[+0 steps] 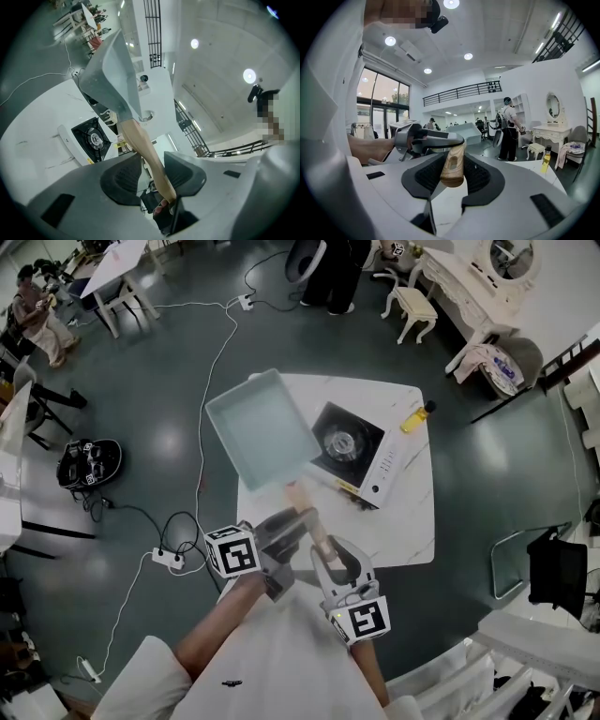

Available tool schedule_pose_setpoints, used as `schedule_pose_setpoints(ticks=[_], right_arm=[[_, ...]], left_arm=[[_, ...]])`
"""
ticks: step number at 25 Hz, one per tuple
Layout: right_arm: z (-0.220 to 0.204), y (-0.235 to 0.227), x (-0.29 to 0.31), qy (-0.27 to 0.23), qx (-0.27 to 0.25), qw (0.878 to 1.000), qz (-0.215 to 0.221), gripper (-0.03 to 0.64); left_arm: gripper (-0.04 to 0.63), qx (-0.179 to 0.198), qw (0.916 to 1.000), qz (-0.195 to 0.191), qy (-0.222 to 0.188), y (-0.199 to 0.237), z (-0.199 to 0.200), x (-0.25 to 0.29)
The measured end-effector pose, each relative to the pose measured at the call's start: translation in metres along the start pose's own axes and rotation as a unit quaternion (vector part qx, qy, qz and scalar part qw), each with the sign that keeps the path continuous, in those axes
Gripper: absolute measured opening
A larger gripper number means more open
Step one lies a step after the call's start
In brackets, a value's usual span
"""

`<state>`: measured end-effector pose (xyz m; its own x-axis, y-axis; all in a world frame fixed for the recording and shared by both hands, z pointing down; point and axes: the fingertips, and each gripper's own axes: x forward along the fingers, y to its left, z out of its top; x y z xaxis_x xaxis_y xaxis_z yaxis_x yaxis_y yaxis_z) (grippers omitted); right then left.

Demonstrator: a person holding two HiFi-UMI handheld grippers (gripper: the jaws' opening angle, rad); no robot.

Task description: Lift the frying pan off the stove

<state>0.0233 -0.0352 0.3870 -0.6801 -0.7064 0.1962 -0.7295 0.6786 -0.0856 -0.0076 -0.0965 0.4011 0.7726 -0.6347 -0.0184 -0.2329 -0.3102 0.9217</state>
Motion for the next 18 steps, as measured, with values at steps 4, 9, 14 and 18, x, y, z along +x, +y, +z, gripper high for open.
schedule_pose_setpoints(ticks=[4,9,14,18], right_arm=[[0.0013,-0.0013,-0.0011,-0.002,0.007,1.0,-0.001,0.118],[-0.0005,-0.0008,-0.0029,-0.001,0.007,1.0,0.001,0.118],[0.0007,-0.0009,-0.0047,-0.001,0.014,1.0,0.0,0.118],[-0.0006,-0.004,-0.006,-0.003,0.007,1.0,0.001,0.118]], left_arm=[[0.144,-0.003,1.0,-0.002,0.0,-0.0017,0.0001,0.0017],[0.144,0.0,1.0,-0.002,0.003,-0.0016,-0.0027,0.001],[0.144,0.0,1.0,0.0,0.004,-0.0024,-0.0045,0.0014],[0.144,-0.001,1.0,0.0,0.003,-0.0028,-0.0052,0.0043]])
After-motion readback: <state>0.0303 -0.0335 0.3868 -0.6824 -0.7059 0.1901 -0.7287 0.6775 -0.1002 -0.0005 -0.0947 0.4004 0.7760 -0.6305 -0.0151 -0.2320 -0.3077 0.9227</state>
